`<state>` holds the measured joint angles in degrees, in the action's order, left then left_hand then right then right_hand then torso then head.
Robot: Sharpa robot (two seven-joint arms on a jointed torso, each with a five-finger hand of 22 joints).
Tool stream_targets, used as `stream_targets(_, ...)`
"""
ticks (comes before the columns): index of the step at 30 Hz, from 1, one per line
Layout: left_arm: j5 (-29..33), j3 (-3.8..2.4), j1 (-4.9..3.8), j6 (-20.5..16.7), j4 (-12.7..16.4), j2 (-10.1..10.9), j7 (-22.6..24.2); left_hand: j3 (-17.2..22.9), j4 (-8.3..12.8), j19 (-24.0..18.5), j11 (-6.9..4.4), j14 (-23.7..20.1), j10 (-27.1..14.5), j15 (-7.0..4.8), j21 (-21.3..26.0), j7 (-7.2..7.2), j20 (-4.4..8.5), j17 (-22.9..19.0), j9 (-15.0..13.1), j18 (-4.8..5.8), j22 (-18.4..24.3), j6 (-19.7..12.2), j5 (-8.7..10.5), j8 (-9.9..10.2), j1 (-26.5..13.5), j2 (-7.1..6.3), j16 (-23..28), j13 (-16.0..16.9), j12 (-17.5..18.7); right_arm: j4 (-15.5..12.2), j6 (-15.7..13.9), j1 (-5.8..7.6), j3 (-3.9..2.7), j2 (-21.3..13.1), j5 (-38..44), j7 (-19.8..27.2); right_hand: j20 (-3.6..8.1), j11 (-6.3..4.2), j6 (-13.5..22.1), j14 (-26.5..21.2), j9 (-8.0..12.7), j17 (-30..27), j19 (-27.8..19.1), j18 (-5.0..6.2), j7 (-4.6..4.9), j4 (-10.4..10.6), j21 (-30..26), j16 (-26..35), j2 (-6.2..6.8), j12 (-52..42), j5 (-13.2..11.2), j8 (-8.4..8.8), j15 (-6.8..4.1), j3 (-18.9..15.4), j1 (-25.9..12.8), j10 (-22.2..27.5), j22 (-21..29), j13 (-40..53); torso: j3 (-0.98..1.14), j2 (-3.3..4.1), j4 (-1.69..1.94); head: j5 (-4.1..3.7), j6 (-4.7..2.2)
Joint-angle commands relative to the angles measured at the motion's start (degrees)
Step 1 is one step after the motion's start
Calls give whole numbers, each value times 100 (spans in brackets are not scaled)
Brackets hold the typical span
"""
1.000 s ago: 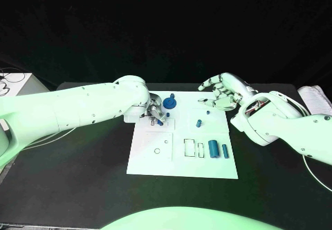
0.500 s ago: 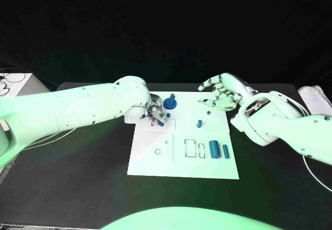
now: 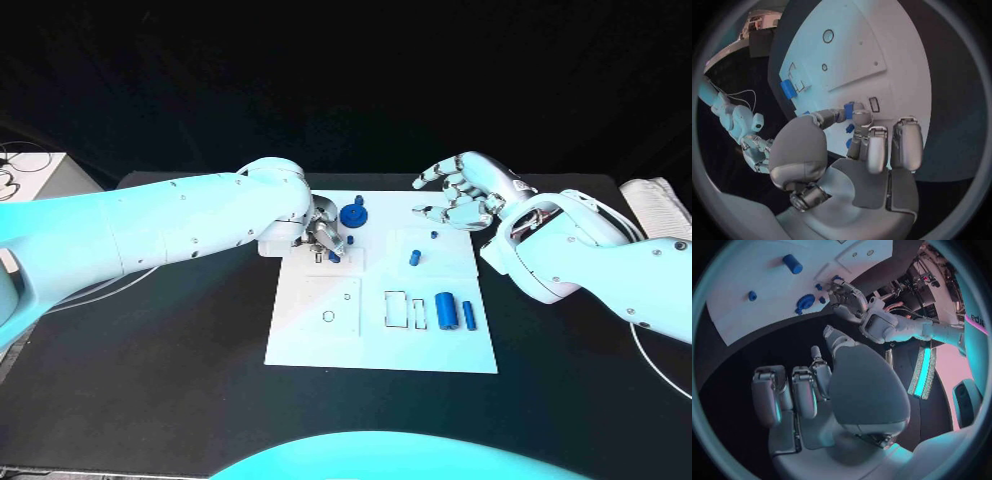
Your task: Assemble the parts on the task board
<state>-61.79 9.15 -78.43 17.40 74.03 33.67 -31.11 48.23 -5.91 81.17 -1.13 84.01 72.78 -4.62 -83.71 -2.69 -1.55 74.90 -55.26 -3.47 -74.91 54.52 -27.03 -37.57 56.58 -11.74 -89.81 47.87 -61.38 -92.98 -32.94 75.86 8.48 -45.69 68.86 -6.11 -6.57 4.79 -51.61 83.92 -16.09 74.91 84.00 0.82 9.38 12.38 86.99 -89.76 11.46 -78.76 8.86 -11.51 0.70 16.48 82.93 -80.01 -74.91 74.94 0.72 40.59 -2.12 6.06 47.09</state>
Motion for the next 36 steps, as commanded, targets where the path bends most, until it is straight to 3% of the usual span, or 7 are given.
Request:
stream_targets(1, 122, 53, 79, 425, 5, -20, 2, 888, 885, 9, -65, 599, 19, -27, -3, 27, -3, 1510, -12, 53, -463, 1, -6, 24, 112, 82, -19, -18, 0, -5, 74, 0, -2, 0, 21, 38, 13, -13, -12, 603, 5, 1490, 435, -2, 17, -4, -12, -17, 3, 26, 21, 33, -22, 22, -40, 17, -1317, 340, 0, -2, -2, 2, 11)
stream_targets(36, 134, 55, 76, 442, -42, -32, -10, 65, 367, 1, -112, 599, 109, -50, 57, 113, -8, 1510, -125, 54, -439, 31, 116, 45, -360, 99, -19, 39, -15, -16, 103, 1, -2, -20, 19, 35, 13, -13, -12, 603, 5, 1490, 435, -2, 17, -4, -12, -17, 3, 26, 21, 33, -22, 22, -40, 17, -1317, 340, -1, -4, 0, -3, 20)
